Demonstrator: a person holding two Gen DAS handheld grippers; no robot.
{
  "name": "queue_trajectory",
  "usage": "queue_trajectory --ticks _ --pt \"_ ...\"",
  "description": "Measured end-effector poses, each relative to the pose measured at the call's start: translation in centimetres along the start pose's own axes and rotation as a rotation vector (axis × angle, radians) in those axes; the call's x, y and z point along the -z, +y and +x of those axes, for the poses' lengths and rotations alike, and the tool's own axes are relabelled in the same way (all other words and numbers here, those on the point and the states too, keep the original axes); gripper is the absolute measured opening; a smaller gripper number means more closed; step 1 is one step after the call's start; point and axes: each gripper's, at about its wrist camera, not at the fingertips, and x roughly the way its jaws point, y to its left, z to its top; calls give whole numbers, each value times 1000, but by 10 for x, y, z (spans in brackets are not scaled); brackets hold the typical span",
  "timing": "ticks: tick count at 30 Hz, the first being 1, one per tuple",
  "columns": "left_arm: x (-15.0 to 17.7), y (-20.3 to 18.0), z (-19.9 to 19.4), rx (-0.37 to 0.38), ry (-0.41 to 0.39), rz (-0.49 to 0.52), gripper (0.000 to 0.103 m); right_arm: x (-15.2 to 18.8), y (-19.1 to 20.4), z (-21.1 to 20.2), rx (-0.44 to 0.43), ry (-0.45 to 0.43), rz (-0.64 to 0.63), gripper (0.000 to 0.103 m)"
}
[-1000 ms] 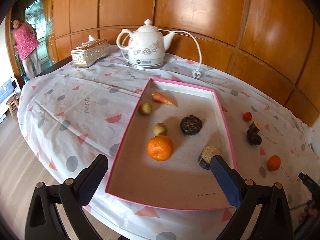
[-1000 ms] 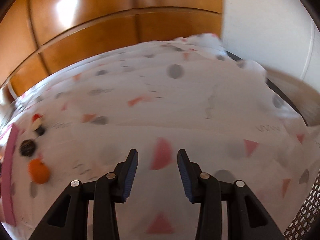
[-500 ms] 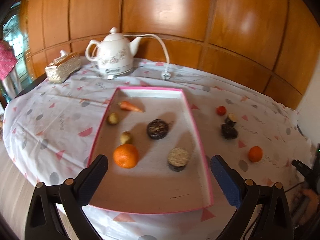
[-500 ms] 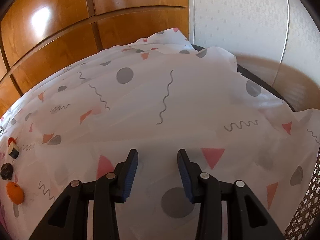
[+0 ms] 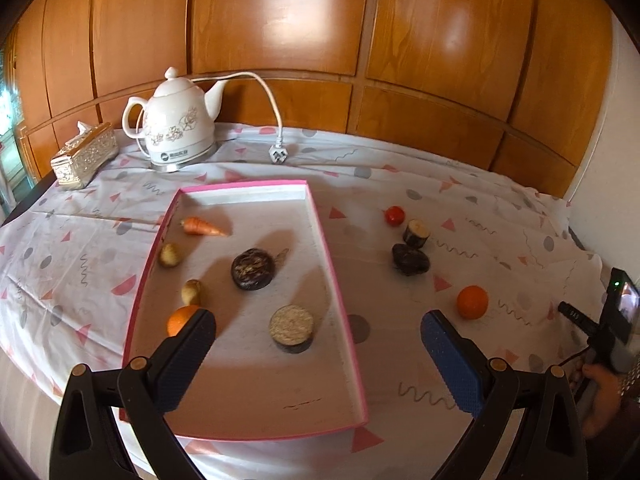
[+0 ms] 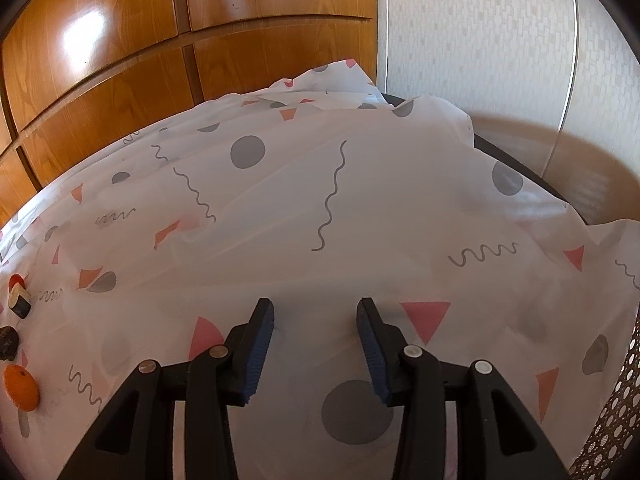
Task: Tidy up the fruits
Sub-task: 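Move the left gripper toward the red cherry tomato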
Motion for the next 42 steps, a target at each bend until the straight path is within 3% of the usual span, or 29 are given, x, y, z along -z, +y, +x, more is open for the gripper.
queue_trajectory --ticks 11,16,22,28,33,40,42 --pt "-1 -25 10 83 58 73 103 1 1 -1 -8 -4 1 47" --pt "-19 -39 31 140 144 63 101 2 2 -1 -18 -4 -4 51" --pt "-33 -55 66 165 249 53 88 3 3 -1 -29 -5 -5 55" --pt "-59 -68 103 180 300 63 74 3 5 -1 -32 -4 -13 58" --pt "-84 -74 142 210 336 30 47 3 5 0 -35 -3 -16 59" --pt "-119 -85 192 236 348 -45 51 3 6 0 -31 -3 -21 60" --pt "-126 -90 212 206 374 -36 52 3 6 0 -31 -3 -23 61"
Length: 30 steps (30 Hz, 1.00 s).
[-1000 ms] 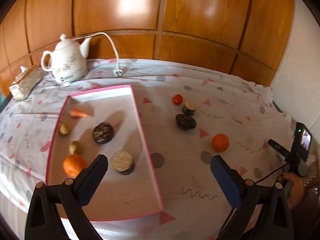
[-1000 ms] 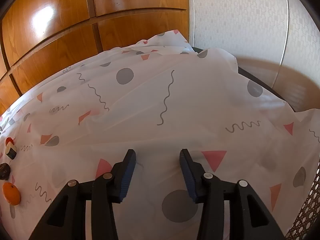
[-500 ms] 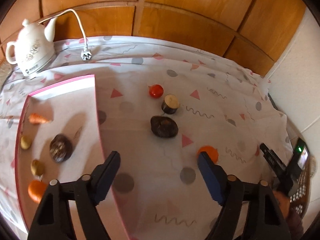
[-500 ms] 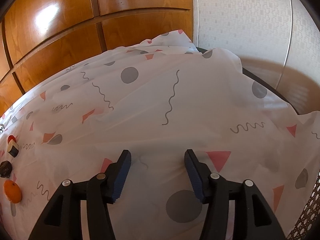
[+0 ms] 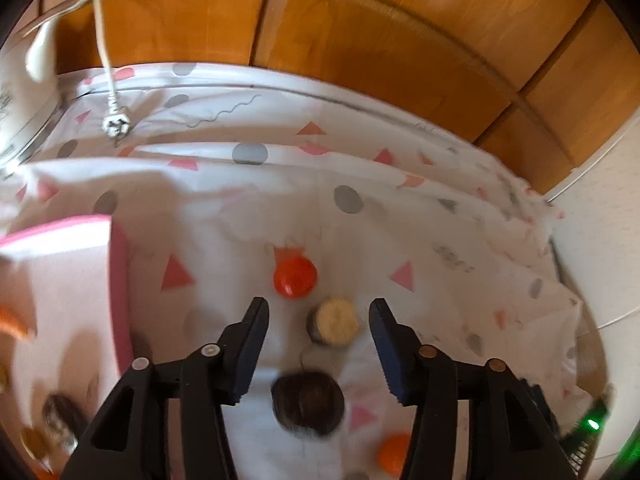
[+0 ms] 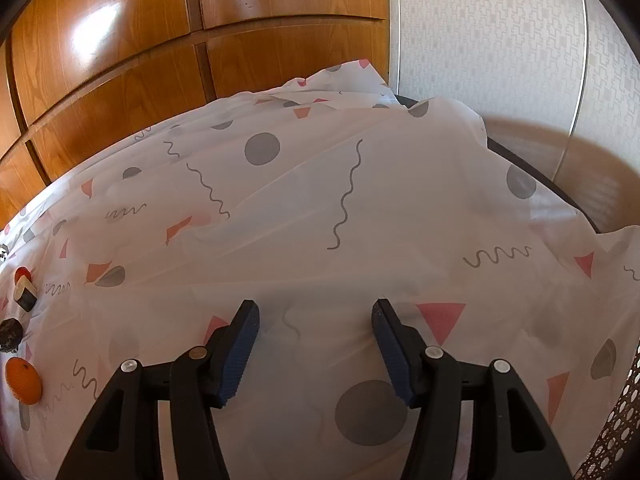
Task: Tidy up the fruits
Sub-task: 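Move the left gripper toward the red cherry tomato, then close the left gripper on the red cherry tomato and lift it, then carry the tomato into the tray and open the left gripper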
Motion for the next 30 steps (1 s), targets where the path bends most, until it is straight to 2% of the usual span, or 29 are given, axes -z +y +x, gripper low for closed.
queue_trajectory --ticks 4,5,9,12,14,17,22,26,30 --pt "-20 7 24 -7 52 -45 46 0 2 1 0 1 -7 63" --pt "-23 8 29 -10 67 -46 42 0 2 1 0 1 -9 63" --pt "-25 8 44 -25 97 -37 36 0 3 1 1 2 -19 66" --pt "-23 8 48 -52 80 -22 30 0 4 1 4 2 -23 67" --pt "-21 11 45 -34 63 -26 30 0 4 1 3 2 -23 67" --pt "-13 20 27 -1 15 -64 29 0 4 1 5 2 -26 67" --pt "6 28 -16 -42 -72 -6 29 0 4 1 8 2 -28 67" --pt "20 61 -60 -128 -158 -42 29 0 5 1 9 2 -29 67" --pt "35 102 -91 -253 -236 -94 29 0 7 0 15 3 -35 67"
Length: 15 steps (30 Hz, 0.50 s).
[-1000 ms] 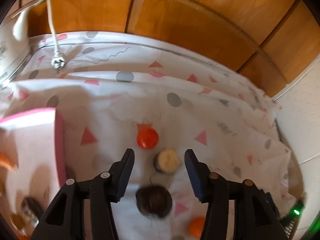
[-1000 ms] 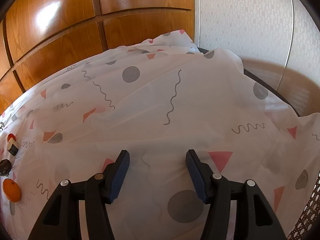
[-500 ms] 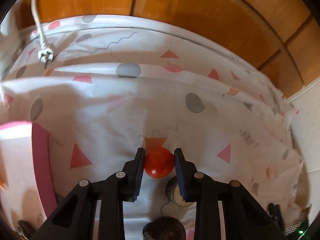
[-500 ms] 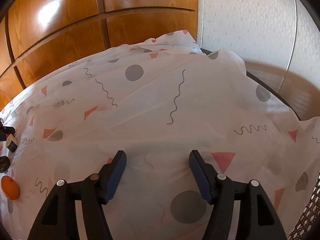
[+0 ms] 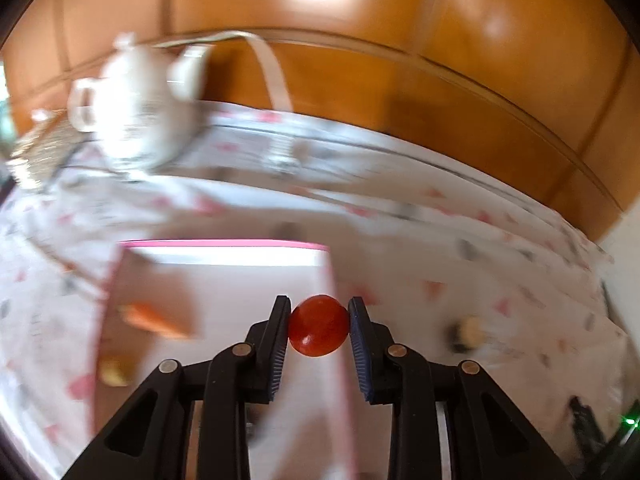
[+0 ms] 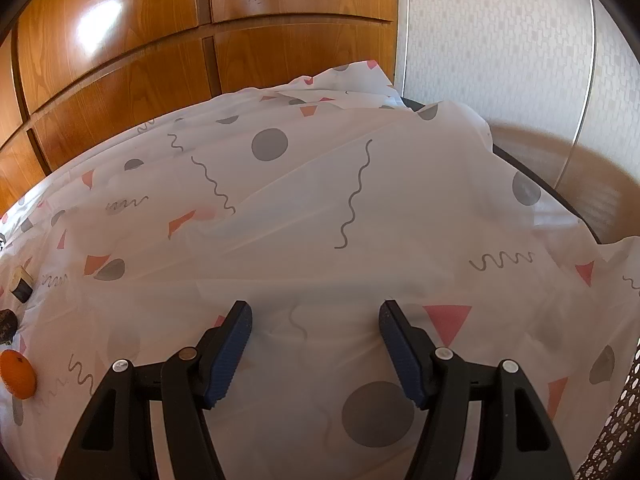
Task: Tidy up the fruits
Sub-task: 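Carry the tomato into the tray and open the left gripper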
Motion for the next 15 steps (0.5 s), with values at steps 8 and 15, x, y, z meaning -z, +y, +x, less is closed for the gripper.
queue_trajectory --ticks 8,15 --pt "22 71 -2 -149 28 -95 33 0 0 0 8 0 -8 67" --pt "44 74 -27 -88 -27 -146 49 0 1 0 14 2 -14 67"
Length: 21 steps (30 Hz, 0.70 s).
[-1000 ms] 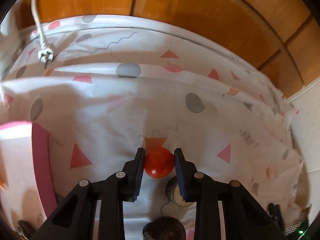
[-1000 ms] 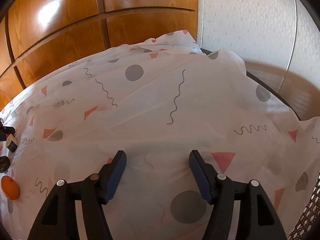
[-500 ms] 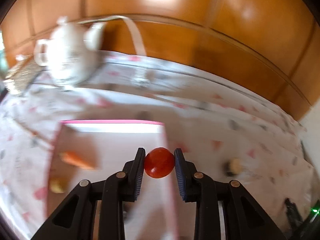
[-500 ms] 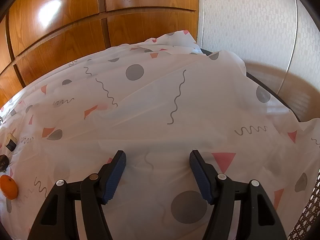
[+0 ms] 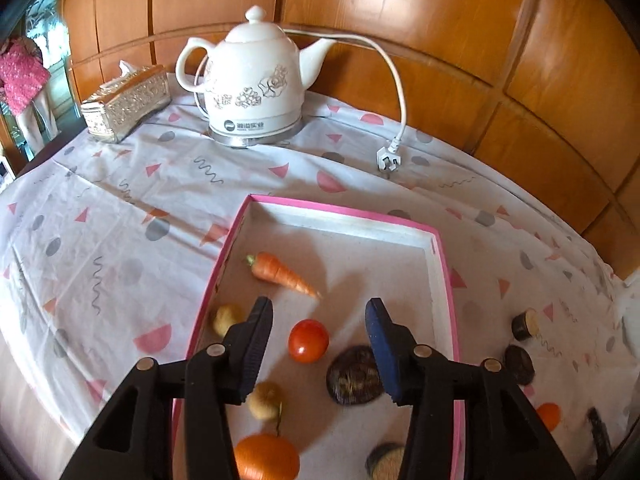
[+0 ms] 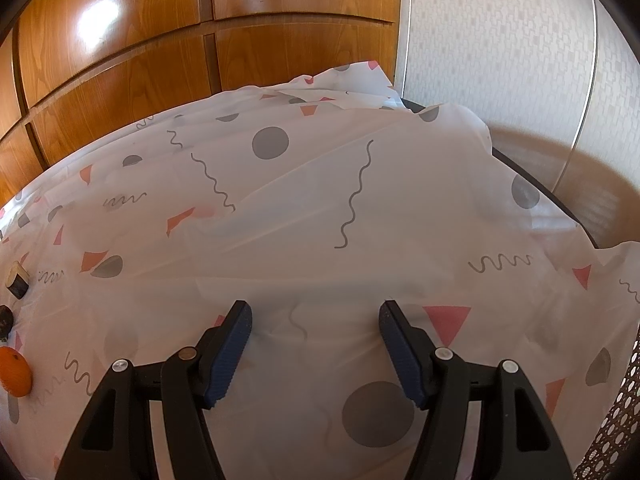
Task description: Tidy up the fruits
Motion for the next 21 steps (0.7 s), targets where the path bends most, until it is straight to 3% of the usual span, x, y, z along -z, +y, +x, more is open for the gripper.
queue_trajectory --ticks 5,16,18,21 --pt "24 -1 -22 31 -12 8 49 0 0 0 0 -1 2 67" --pt "67 -3 -56 25 -43 37 50 0 0 0 -4 -1 6 67" --pt "72 -1 -60 15 -49 32 60 0 0 0 -4 -2 7 67" --pt "78 4 -68 4 -70 23 64 0 0 0 -5 -2 7 67"
